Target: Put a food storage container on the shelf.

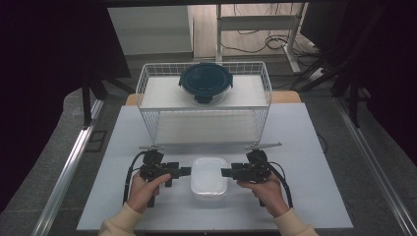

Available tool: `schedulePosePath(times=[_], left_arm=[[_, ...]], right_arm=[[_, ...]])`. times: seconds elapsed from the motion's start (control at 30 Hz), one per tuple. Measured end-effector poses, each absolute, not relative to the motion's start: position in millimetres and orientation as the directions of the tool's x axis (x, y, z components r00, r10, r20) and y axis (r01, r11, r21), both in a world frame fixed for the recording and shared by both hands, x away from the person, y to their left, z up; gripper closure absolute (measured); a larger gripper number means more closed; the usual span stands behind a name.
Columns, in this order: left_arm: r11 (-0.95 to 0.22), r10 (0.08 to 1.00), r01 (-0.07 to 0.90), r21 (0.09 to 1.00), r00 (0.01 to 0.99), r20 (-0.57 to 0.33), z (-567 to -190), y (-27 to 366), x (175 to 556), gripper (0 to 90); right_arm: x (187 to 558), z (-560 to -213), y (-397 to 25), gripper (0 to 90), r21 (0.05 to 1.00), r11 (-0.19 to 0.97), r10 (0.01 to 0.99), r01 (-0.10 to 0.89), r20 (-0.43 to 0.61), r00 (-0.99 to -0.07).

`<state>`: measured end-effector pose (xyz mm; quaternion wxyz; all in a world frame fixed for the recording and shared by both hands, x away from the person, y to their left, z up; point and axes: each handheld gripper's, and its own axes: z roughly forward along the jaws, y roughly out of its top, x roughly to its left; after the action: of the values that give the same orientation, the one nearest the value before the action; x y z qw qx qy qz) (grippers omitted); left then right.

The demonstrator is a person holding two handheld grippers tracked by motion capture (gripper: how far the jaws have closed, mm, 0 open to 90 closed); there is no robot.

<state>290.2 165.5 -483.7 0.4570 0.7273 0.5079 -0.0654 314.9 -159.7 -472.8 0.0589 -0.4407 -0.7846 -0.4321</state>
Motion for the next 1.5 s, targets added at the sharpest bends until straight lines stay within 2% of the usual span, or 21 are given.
schedulePosePath(times=[0.13, 0.23, 0.4, 0.5, 0.7, 0.77, 0.8, 0.93, 1.2, 1.5], left_arm=[[-0.074, 0.671, 0.807, 0.586, 0.475, -0.569, -488.3, 160.9, 292.2, 30.2], [-0.040, 0.645, 0.832, 0.553, 0.444, -0.622, -497.7, 160.5, 295.5, 31.6], [-0.040, 0.644, 0.840, 0.541, 0.436, -0.629, -502.2, 158.5, 297.2, 34.7], [-0.037, 0.624, 0.850, 0.526, 0.430, -0.652, -504.4, 158.0, 298.6, 39.1], [-0.041, 0.590, 0.868, 0.496, 0.421, -0.689, -509.1, 155.7, 300.5, 45.8], [-0.033, 0.566, 0.878, 0.478, 0.411, -0.715, -512.0, 155.4, 300.8, 49.1], [-0.020, 0.528, 0.895, 0.447, 0.389, -0.755, -518.0, 155.7, 302.1, 50.5], [-0.012, 0.538, 0.897, 0.442, 0.378, -0.753, -519.9, 155.4, 301.6, 54.0], [-0.001, 0.560, 0.875, 0.483, 0.401, -0.725, -510.5, 159.0, 293.7, 68.6], [0.002, 0.583, 0.849, 0.529, 0.428, -0.690, -498.9, 158.9, 284.5, 74.9]], right_arm=[[313.3, -476.3, -158.9, 41.0, 0.624, 0.237, 0.640, 0.744, 0.476, -0.603], [312.2, -480.2, -158.0, 40.9, 0.617, 0.250, 0.642, 0.746, 0.471, -0.605], [312.7, -486.4, -159.1, 42.2, 0.600, 0.240, 0.647, 0.763, 0.488, -0.587], [313.1, -487.9, -159.6, 44.0, 0.595, 0.229, 0.645, 0.771, 0.500, -0.577], [312.2, -489.6, -159.0, 51.5, 0.580, 0.201, 0.638, 0.789, 0.534, -0.555], [312.4, -489.9, -159.4, 53.4, 0.578, 0.200, 0.639, 0.791, 0.535, -0.552], [312.8, -490.8, -160.2, 57.7, 0.570, 0.196, 0.640, 0.798, 0.542, -0.545], [314.1, -494.7, -162.1, 60.9, 0.535, 0.174, 0.615, 0.827, 0.597, -0.515], [312.5, -495.1, -166.6, 66.9, 0.519, 0.136, 0.598, 0.844, 0.636, -0.487], [305.4, -486.3, -170.4, 74.9, 0.546, 0.108, 0.580, 0.831, 0.644, -0.499]])
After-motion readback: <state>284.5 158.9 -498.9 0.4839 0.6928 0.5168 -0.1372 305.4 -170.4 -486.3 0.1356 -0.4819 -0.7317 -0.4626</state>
